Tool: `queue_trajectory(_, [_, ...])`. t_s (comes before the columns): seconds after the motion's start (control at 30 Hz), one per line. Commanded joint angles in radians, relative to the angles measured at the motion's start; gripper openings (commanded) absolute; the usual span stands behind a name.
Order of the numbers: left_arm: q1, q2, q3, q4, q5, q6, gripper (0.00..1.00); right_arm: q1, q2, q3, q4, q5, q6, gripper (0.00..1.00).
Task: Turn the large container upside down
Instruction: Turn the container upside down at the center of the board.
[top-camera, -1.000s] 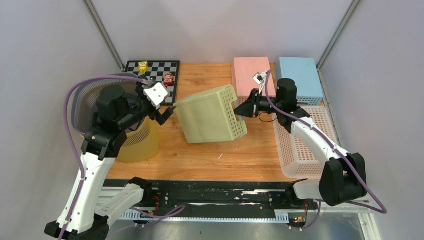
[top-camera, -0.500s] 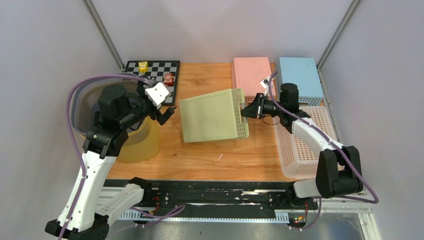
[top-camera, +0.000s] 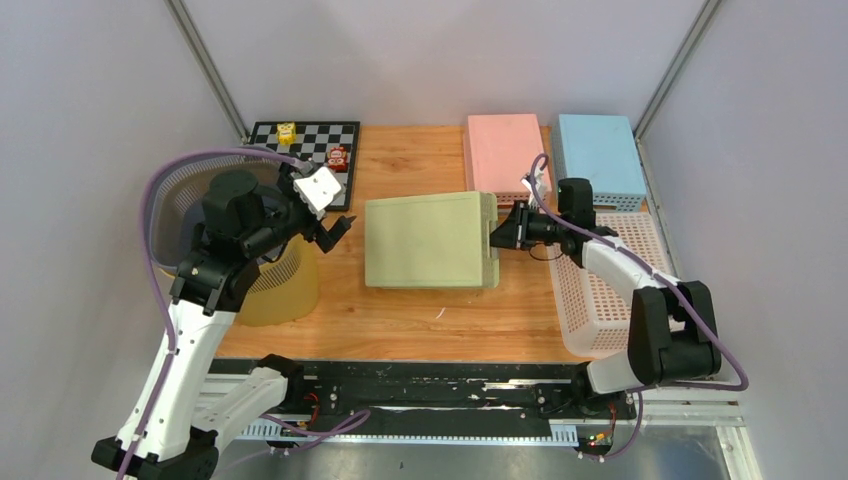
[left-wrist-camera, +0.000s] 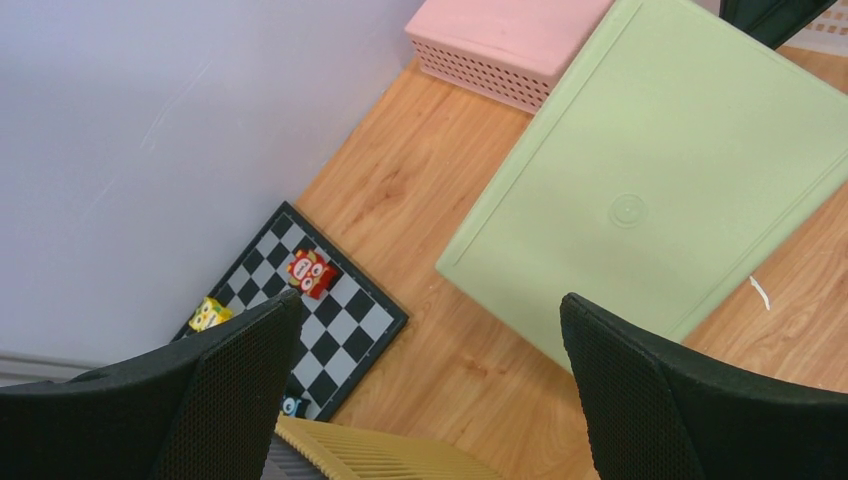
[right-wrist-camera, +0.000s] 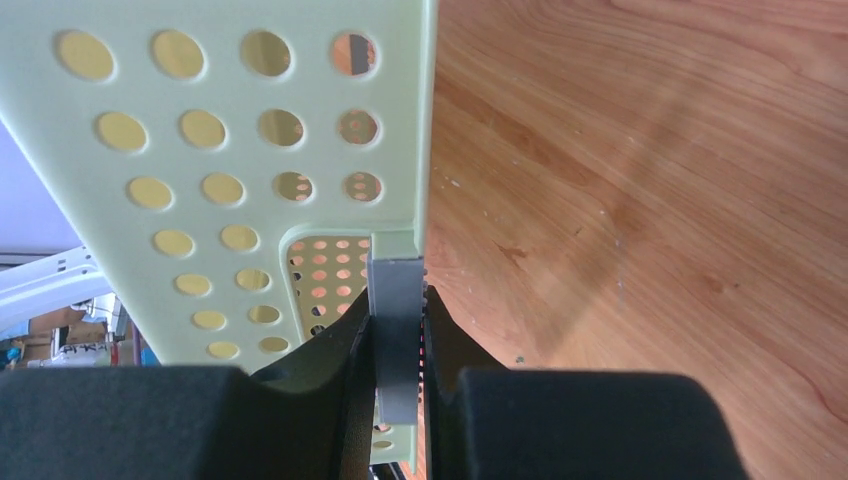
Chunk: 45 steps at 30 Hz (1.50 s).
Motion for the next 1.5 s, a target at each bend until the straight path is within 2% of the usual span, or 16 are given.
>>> queue_trajectory(0.0, [0.007,-0.010,-0.013,0.016,0.020,-0.011,1.00,-0.036,0.026,-0.027,-0.044,0.027,-0.064,0.11])
queue_trajectory(0.33, [0.007,-0.021,-0.043,0.023,0.029,-0.009,1.00,-0.065,0.063,-0.076,0.017,0.012,-0.035,0.16])
queue_trajectory(0.57, [0.007,-0.025,-0.055,0.015,0.041,0.004,1.00,-0.064,0.072,-0.101,0.024,0.029,-0.057,0.26])
queue_trajectory(1.1, [0.007,-0.031,-0.079,-0.010,0.096,0.029,1.00,-0.058,0.167,-0.106,0.053,0.006,-0.074,0.35])
queue_trajectory(1.33, [0.007,-0.029,-0.099,-0.030,0.144,0.054,1.00,-0.046,0.183,-0.098,0.028,0.022,-0.106,0.41])
queue_trajectory(1.47, [0.006,-0.026,-0.122,-0.043,0.174,0.078,1.00,-0.045,0.199,-0.071,-0.042,0.025,-0.172,0.45])
